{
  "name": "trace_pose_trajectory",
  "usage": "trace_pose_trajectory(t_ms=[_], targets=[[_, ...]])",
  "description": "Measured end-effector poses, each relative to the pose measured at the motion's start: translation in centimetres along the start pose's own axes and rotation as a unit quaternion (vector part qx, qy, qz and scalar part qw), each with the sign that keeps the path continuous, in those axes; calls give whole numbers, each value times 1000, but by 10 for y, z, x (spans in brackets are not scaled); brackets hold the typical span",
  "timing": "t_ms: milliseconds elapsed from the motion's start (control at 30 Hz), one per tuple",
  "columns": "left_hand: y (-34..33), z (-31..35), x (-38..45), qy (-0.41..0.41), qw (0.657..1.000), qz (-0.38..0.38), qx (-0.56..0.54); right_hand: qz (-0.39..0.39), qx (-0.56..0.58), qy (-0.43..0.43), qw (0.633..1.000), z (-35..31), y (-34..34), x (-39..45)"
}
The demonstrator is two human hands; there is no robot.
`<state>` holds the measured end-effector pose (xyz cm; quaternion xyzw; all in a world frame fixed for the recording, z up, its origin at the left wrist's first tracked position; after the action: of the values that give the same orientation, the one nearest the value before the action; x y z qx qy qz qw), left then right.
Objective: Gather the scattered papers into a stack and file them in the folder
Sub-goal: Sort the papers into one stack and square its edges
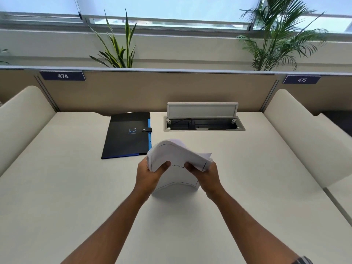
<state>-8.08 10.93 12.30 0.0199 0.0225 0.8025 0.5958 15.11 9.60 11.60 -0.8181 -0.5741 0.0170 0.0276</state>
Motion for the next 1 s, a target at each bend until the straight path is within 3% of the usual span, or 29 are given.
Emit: trace_pose_trajectory(t_ms=[100,233,433,833,933,1000], targets=[[4,-3,1,28,999,46,-4,18,1,23,1000,-12,-6,-2],[7,13,-5,-19,998,51,-16,67,18,21,997,-10,5,-5],[15,1,-25,-26,996,82,-21,84,2,7,996,8,8,-21],[10,-26,-28,4,999,46,15,51,-77,-40,995,39,14,-26],[11,-31,-24,-8,998,32,53,84,-104,-27,991,35,24,-19],[17,-40,-22,-4,997,41,69,124,-64,-51,989,33,34,-12]])
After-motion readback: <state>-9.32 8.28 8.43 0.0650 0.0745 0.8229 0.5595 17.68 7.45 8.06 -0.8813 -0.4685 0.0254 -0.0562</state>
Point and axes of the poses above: each hand's wrist, its own x-axis towards the middle knuckle, its own y-axis out of the back of the hand, z = x × y, the point moved 10 cm from there along x, towards the middle knuckle, and after that the axes turned 10 degrees about z, right-handed, at the moved point
